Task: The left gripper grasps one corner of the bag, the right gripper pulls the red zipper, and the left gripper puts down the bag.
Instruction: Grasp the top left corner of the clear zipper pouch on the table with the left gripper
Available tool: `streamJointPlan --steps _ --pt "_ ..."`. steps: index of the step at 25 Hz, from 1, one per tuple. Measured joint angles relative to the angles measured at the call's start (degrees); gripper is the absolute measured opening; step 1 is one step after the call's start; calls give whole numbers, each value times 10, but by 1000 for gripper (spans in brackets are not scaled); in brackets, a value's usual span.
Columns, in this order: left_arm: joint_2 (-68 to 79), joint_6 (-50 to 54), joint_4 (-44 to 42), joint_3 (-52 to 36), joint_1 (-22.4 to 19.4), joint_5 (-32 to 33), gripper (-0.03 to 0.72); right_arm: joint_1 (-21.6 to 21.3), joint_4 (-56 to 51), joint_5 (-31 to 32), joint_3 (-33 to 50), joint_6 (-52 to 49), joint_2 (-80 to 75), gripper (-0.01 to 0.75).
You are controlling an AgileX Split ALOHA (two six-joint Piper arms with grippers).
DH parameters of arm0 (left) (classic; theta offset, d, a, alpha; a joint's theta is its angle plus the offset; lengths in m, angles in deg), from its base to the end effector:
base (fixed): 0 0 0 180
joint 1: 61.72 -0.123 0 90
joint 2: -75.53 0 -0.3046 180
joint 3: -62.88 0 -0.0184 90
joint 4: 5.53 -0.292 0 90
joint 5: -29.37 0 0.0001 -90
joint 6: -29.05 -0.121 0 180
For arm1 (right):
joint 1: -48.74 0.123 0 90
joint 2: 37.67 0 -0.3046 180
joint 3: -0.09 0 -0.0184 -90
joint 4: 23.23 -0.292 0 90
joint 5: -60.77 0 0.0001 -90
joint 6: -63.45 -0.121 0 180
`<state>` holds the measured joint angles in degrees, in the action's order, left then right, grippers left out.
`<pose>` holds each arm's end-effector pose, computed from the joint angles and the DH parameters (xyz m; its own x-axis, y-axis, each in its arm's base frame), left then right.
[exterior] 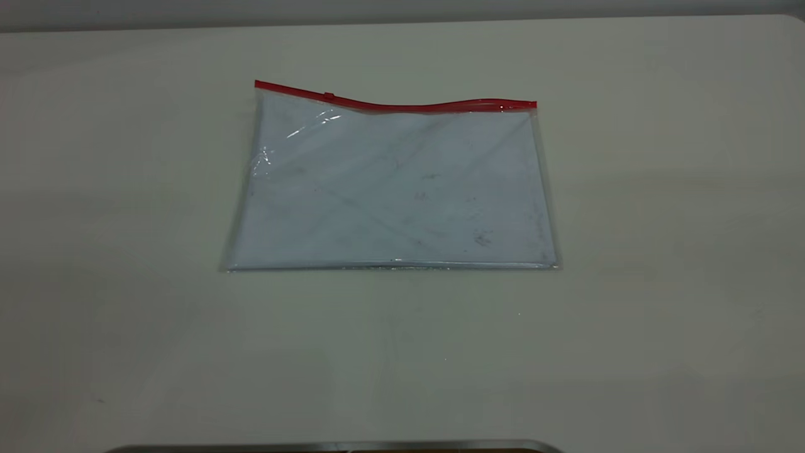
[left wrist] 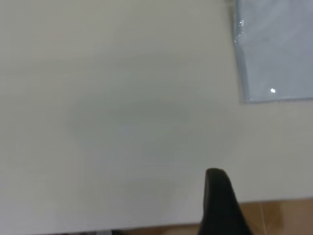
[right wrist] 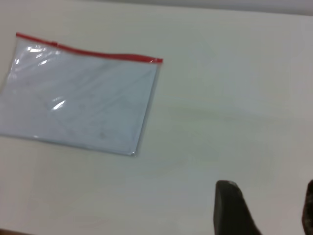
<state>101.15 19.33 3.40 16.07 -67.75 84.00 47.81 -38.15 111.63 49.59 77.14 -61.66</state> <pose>0.0954 -0.0053 0.2885 -0.5931 0.0160 -0.8049 0.0436 0.9990 -0.0123 0.0958 0.0226 0.2821 -0.5379 -0.0621 -0.8408 -0.1902 0.9805 0.0493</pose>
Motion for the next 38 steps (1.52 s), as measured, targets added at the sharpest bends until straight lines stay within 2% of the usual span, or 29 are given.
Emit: streamJointPlan --steps 5,9,14,17,20,24,30,34,38 --pt "187 -9 3 38 0 -97 552 0 -61 -114 0 77 -185 476" --pt "311 -51 25 61 0 -169 599 0 -192 -182 -3 191 -325 506" --pt "475 -120 88 87 0 -262 603 0 -409 -210 -45 423 -494 507" --pt "573 -178 139 110 0 -301 597 0 -533 -208 -81 548 -590 508" --pt "673 -248 199 147 0 -321 590 18 -624 -203 -123 636 -676 508" --pt "807 -343 294 223 0 -329 590 79 -684 -203 -179 694 -772 508" --pt "998 -484 440 372 0 -298 590 151 -700 -203 -256 702 -876 508" --pt "1107 -547 519 480 0 -249 590 170 -701 -203 -288 701 -909 508" --pt "1207 -559 542 576 0 -199 590 170 -714 -206 -302 701 -915 508"
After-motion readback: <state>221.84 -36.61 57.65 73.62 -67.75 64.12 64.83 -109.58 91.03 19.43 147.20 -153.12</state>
